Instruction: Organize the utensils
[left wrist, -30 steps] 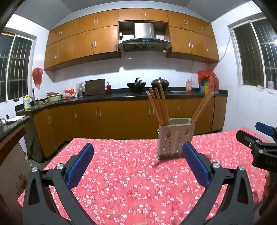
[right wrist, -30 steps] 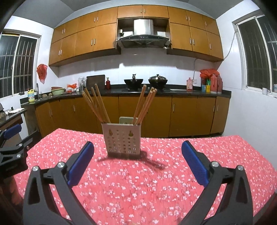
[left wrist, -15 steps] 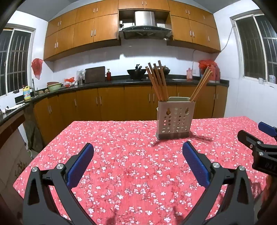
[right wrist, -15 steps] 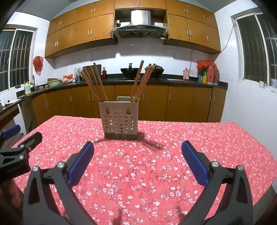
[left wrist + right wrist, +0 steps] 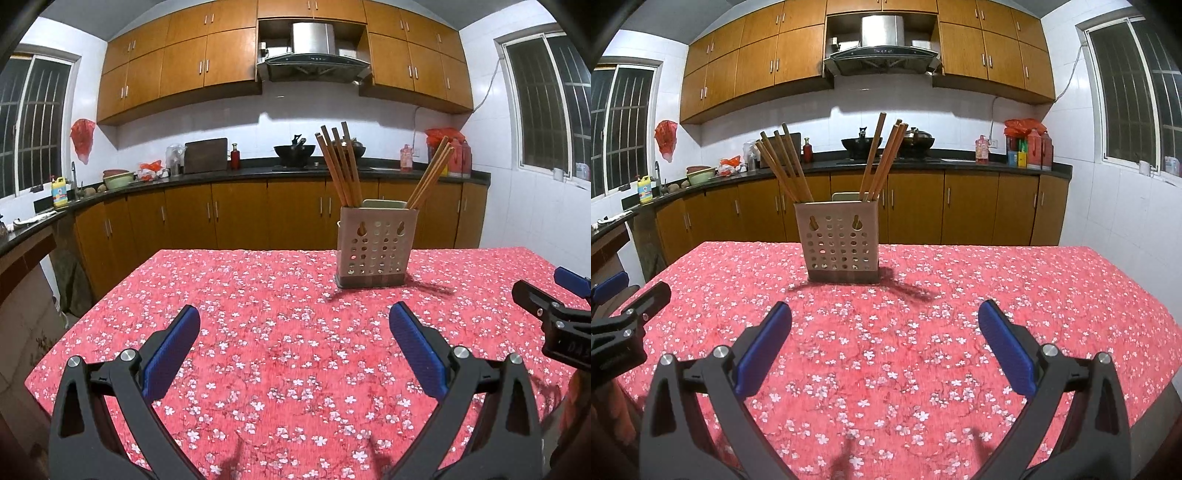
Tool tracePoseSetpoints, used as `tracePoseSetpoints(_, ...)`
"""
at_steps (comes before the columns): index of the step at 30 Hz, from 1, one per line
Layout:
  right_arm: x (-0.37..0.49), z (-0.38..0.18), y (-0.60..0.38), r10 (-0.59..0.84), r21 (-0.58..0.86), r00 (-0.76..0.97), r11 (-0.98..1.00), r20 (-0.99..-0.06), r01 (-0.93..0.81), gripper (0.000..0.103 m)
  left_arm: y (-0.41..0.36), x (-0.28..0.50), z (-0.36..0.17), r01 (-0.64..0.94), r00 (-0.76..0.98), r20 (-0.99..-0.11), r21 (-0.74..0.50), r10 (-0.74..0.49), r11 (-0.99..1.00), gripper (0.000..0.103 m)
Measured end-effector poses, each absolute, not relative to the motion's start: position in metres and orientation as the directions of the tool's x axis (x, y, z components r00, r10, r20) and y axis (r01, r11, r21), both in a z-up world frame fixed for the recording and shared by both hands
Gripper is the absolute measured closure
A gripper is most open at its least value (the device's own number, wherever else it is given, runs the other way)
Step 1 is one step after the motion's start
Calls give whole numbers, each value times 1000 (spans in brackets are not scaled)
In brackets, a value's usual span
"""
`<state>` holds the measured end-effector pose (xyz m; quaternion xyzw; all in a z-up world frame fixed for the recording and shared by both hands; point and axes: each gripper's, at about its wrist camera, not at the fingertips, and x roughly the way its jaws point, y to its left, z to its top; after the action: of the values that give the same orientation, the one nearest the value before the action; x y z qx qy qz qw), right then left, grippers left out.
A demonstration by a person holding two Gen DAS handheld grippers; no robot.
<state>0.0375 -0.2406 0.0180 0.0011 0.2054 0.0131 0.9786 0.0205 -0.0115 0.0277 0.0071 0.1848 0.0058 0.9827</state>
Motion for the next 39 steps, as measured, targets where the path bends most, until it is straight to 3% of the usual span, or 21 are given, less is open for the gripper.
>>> tracePoseSetpoints(39, 34, 12, -246, 25, 16, 911, 1000, -412, -20, 4, -12, 19, 26, 0, 929, -369, 13, 5, 1000, 2)
